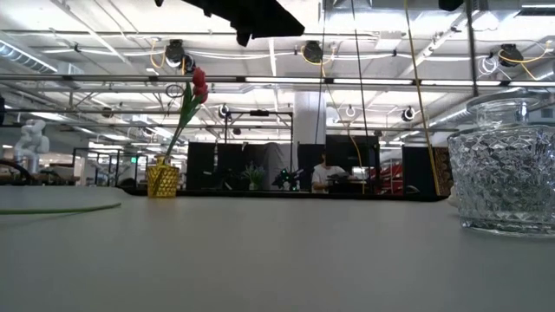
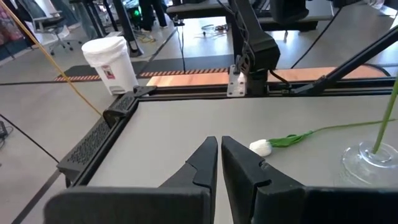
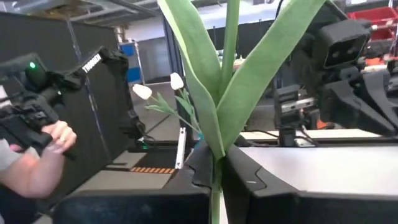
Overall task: Sort flowers into vase by color
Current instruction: Put the top white tulip into the transparent vase
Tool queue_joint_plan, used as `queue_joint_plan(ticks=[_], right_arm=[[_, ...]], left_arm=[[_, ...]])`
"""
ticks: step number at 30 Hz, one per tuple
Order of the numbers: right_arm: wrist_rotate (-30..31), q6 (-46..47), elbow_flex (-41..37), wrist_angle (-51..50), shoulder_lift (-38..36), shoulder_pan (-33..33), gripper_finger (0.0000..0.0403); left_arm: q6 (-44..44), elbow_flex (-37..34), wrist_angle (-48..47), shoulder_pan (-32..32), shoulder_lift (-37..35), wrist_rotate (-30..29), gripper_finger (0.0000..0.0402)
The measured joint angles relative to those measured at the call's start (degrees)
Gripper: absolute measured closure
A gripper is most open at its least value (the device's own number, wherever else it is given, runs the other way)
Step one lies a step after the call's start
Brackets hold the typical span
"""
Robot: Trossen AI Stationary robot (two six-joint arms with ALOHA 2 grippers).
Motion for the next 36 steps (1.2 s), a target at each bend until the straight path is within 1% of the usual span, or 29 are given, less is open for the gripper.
queue_joint_plan(ticks=[6, 12, 23, 28, 36], right_arm=[[2.8, 1.6, 0.0, -0.3, 0.0, 2.2, 0.0398], [3.1, 1.9, 0.0, -1.4, 0.7, 3.8, 0.0398], [3.1, 0.7, 0.0, -1.5, 7.4, 3.8, 0.0394], [3.1, 0.2, 0.0, -0.7, 9.9, 3.8, 0.0367], [3.4, 1.1, 0.0, -0.9, 10.0, 3.9, 0.0294]], left_arm=[[0.0, 0.0, 0.0, -0.6, 0.0, 0.0, 0.0372], [0.0, 0.0, 0.0, -0.7, 0.0, 0.0, 0.0372], [-0.1, 0.0, 0.2, -0.7, 0.0, 0.0, 0.0372], [-0.1, 0.0, 0.2, -0.7, 0.0, 0.0, 0.0372], [-0.1, 0.0, 0.2, -0.7, 0.0, 0.0, 0.0372]])
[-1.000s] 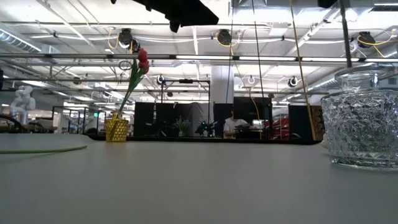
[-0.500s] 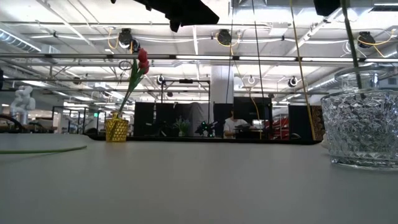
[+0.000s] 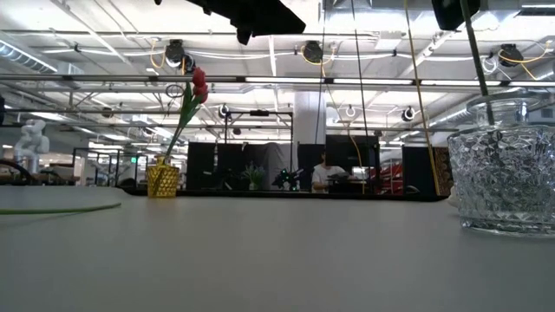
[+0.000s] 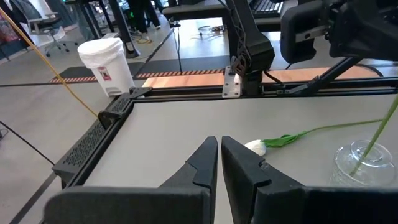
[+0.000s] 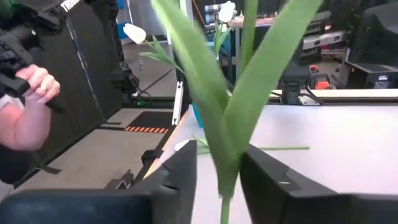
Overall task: Sort flowers into vase by color
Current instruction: Put the top white tulip into the transparent vase, then put the right white tulip into the transparent vase
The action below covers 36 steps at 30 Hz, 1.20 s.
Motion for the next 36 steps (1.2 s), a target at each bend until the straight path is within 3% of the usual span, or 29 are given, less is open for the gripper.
queue_joint_plan(ticks=[10, 18, 22, 27, 36], right_arm=[[-0.1, 1.4, 0.0, -5.5, -0.4, 0.2, 0.0214], [-0.1, 5.8, 0.0, -15.3, -5.6, 0.2, 0.0202], [2.9, 8.7, 0.0, -21.2, -9.9, 0.2, 0.0202], [6.9, 15.7, 0.0, -32.3, -15.6, 0.2, 0.0202], [6.9, 37.3, 0.0, -49.4, -20.6, 0.2, 0.0202]], left_arm=[[0.0, 0.0, 0.0, 0.0, 0.0, 0.0, 0.0372], [0.0, 0.0, -0.1, 0.0, 0.0, 0.0, 0.0372], [-0.1, 0.0, -0.3, 0.0, 0.0, 0.0, 0.0372], [-0.1, 0.0, -0.8, 0.0, 0.0, 0.0, 0.0372], [-0.1, 0.0, -1.0, -0.1, 0.0, 0.7, 0.0372]])
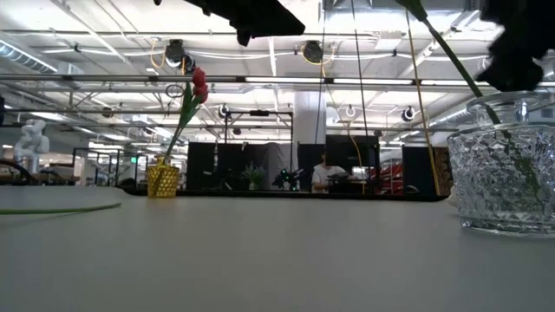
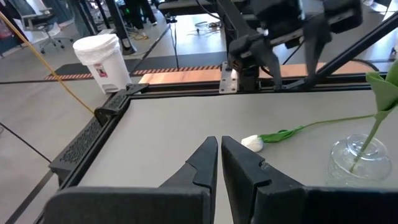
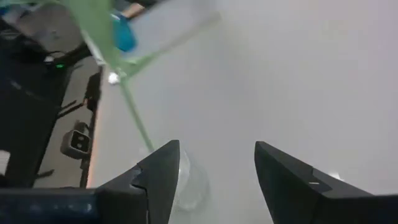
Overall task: Sort flowers into vase by color
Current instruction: Put the right white tulip into the transparent vase
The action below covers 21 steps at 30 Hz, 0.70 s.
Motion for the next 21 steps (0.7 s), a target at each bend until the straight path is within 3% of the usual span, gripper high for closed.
queue_joint_plan(ticks=[9, 21], right_arm=[[-3.3, 22.2, 0.0, -13.7, 1.1, 0.0, 0.0202], [-5.2, 27.6, 0.0, -14.2, 10.0, 0.0, 0.0202]], left_arm=[[0.0, 0.0, 0.0, -0.9, 0.0, 0.0, 0.0372], [0.1, 0.0, -0.1, -1.7, 0.0, 0.0, 0.0372]])
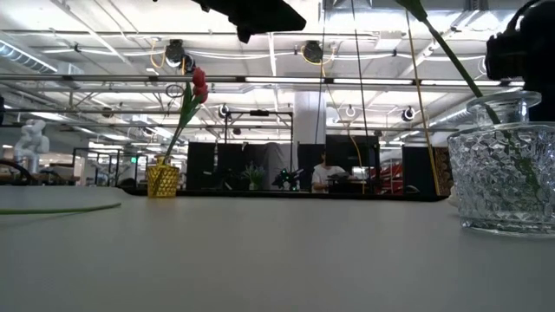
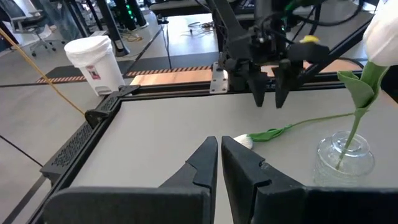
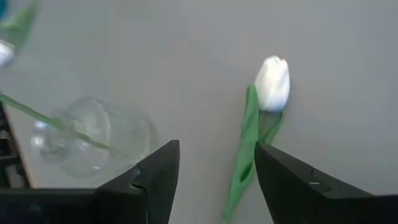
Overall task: Sort flowers into vase by color
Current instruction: Put the right white tulip into the transparent vase
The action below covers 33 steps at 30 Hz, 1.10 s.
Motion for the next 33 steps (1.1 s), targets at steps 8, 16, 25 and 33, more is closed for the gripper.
queue_joint_plan(ticks=[8, 16, 25, 33], right_arm=[[-1.4, 1.6, 0.0, 0.1, 7.3, 0.0, 0.0202], [-3.2, 3.1, 0.0, 1.6, 12.7, 0.0, 0.0202], [-4.1, 4.5, 0.0, 4.7, 18.5, 0.0, 0.0202], [-4.1, 5.7, 0.0, 4.8, 22.7, 0.0, 0.0202]], left_arm=[[0.0, 0.0, 0.0, 0.0, 0.0, 0.0, 0.0372], [0.0, 0.0, 0.0, 0.0, 0.0, 0.0, 0.0372], [0.0, 0.0, -0.2, 0.0, 0.0, 0.0, 0.0372], [0.0, 0.0, -0.2, 0.0, 0.0, 0.0, 0.0372]])
